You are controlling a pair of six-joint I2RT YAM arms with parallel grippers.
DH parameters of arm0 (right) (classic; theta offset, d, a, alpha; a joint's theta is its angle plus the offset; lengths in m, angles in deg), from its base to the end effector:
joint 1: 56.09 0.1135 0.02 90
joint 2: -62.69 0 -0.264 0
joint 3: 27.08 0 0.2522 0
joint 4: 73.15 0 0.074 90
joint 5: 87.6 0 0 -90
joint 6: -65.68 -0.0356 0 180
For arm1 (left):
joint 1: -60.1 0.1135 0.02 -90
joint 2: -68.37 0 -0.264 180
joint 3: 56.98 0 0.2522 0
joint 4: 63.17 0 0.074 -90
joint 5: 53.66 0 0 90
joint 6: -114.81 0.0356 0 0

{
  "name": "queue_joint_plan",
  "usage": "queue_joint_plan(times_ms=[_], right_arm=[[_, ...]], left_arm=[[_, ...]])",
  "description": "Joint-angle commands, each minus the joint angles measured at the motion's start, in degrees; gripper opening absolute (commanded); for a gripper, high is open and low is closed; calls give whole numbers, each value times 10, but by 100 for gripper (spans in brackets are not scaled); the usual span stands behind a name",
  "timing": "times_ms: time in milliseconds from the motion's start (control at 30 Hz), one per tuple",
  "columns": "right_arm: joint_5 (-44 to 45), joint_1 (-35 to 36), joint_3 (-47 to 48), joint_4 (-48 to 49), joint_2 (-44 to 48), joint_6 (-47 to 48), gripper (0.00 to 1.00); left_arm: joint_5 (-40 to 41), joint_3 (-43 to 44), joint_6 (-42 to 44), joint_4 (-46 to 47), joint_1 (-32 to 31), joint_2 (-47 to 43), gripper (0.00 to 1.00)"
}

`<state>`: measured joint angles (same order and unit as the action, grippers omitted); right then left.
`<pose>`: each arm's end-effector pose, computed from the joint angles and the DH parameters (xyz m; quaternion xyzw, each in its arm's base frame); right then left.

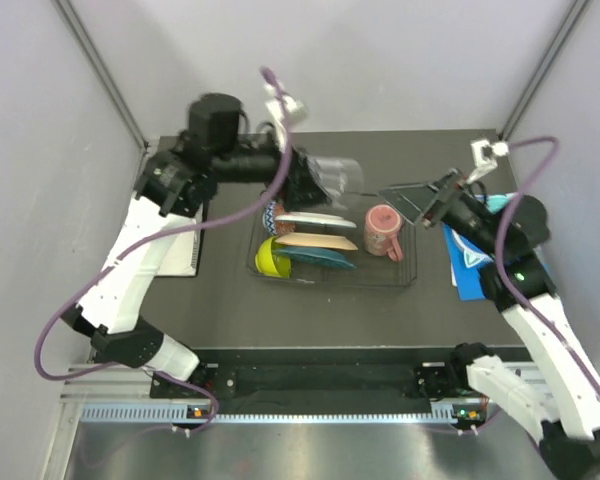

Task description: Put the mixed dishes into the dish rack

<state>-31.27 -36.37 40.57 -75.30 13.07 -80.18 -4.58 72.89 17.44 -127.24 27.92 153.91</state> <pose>0.1707 0.0822 0.4210 -0.0408 0.6201 0.6060 0.4967 0.2202 -0.1661 0.5189 0.3611 0.7052 -0.4514 0.4106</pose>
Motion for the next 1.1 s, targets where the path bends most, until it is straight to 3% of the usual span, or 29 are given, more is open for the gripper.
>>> queue_joint_plan(times_ms=[0, 33, 167, 767, 1067], right_arm=[[181, -14, 84, -305, 134, 212, 100], [253, -14, 105, -328, 150, 240, 100], [347, -14, 126, -404, 196, 258, 100], [425, -14, 77, -486, 270, 259, 100], [448, -14, 77, -510, 294, 256, 100]], left_arm=[[113, 10, 150, -110, -93, 38, 0], [117, 17, 159, -112, -103, 48, 0], [108, 49, 188, -130, -152, 122, 0], [139, 46, 204, -66, -216, 296, 0], [233, 61, 234, -51, -218, 361, 0]])
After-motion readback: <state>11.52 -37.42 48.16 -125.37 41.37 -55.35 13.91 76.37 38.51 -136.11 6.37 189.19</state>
